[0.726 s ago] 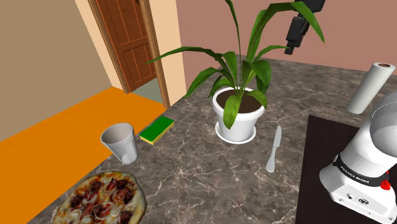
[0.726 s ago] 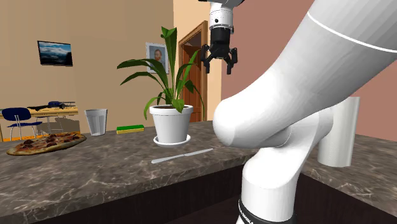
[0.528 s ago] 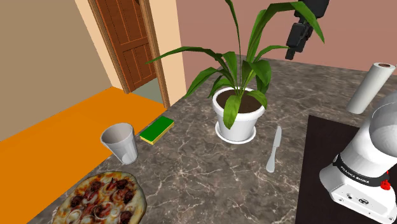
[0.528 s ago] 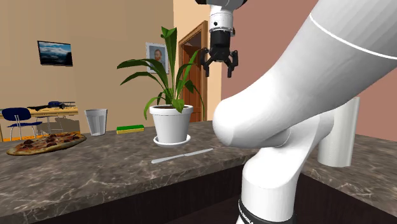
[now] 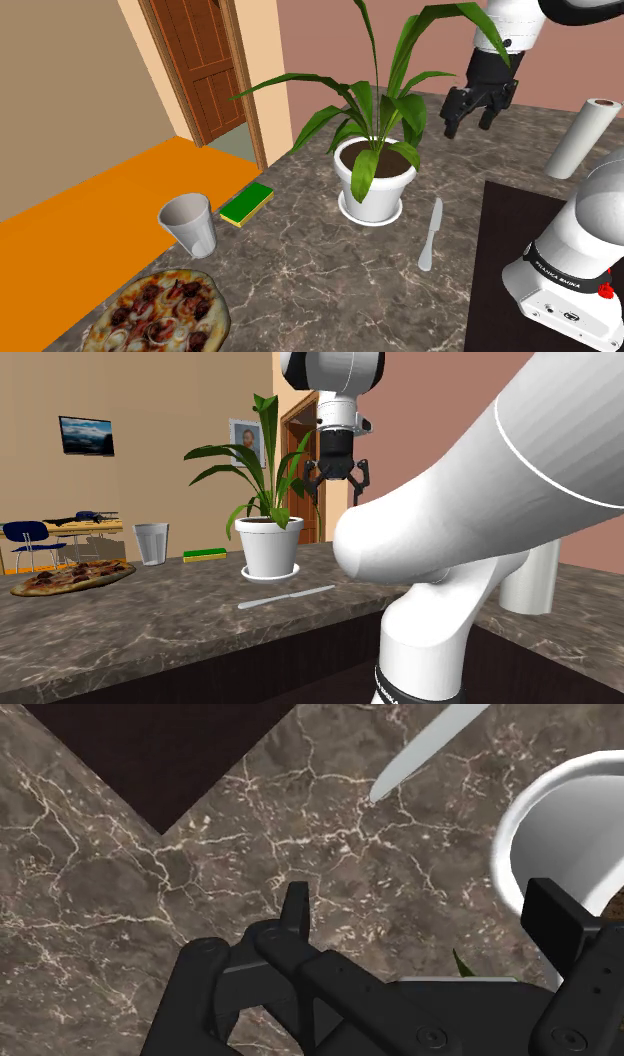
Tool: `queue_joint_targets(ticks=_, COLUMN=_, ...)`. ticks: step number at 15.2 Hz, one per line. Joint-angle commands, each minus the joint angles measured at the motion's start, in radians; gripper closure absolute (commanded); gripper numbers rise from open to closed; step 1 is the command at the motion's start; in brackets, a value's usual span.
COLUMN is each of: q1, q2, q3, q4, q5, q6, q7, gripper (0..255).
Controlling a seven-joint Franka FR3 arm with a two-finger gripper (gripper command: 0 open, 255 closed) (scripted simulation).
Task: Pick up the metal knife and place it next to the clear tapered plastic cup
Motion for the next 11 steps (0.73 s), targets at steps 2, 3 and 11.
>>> queue_joint_targets(ticks=2, q1=-0.024, q2=-0.057, q3=0.093, q4=-0.101, q5=0.084, q6=0.044, q7=0.193, gripper=0)
queue_joint_targets(ticks=3, q1=-0.028, q2=-0.074, q3=0.125, q4=-0.128, q5=0.115, q6=0.054, q7=0.255, gripper=0)
queue_joint_targets(ticks=11, q1=-0.031, q2=-0.092, q3=0.435, q4=-0.269, q5=0.406, q6=0.184, q7=0.776, gripper=0)
